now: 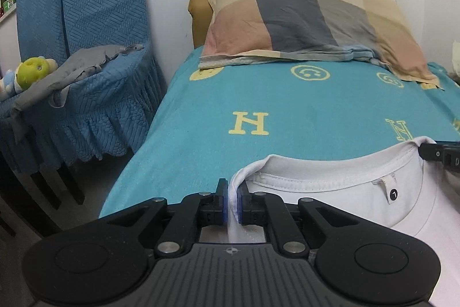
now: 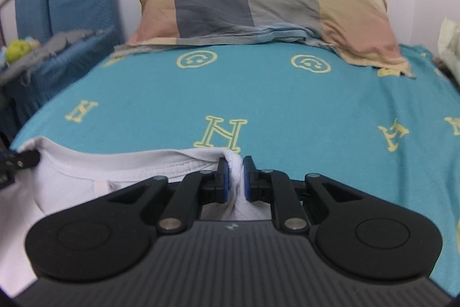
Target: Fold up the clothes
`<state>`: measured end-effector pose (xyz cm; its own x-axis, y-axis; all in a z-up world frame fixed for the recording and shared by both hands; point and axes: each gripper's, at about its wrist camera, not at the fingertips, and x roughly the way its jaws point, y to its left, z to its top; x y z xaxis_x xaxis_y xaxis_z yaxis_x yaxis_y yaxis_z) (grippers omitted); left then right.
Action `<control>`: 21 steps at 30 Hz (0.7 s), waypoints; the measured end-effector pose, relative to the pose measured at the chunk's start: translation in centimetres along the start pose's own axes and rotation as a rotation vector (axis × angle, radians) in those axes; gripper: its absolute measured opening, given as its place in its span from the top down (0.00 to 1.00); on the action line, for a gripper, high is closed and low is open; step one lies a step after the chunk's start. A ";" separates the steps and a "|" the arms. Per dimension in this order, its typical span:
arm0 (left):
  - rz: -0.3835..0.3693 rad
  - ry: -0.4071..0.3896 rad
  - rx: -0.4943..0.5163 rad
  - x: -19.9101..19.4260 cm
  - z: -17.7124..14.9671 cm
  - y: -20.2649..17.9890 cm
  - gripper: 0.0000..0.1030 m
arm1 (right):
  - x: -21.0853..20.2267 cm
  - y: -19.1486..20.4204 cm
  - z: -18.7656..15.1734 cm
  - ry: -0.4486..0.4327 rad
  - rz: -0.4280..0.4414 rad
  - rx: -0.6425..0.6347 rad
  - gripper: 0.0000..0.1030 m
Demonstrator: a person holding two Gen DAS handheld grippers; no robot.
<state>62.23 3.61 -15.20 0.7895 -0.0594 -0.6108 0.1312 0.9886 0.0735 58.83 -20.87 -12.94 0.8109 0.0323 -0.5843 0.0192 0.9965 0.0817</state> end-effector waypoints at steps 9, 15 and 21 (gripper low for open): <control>-0.021 -0.020 -0.009 -10.6 -0.3 0.8 0.51 | -7.3 -2.0 0.8 -0.003 0.138 0.096 0.52; -0.034 -0.042 -0.068 -22.7 -3.9 0.4 0.43 | -19.1 -4.0 -1.5 -0.029 0.174 0.128 0.43; -0.086 -0.050 -0.113 -35.4 -9.0 -2.5 0.41 | -30.7 -7.2 -6.2 -0.066 0.171 0.230 0.43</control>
<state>28.56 4.46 -0.86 0.8078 -0.1485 -0.5704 0.1333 0.9887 -0.0686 30.21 -28.60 -0.63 0.8499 0.1860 -0.4930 0.0045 0.9330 0.3599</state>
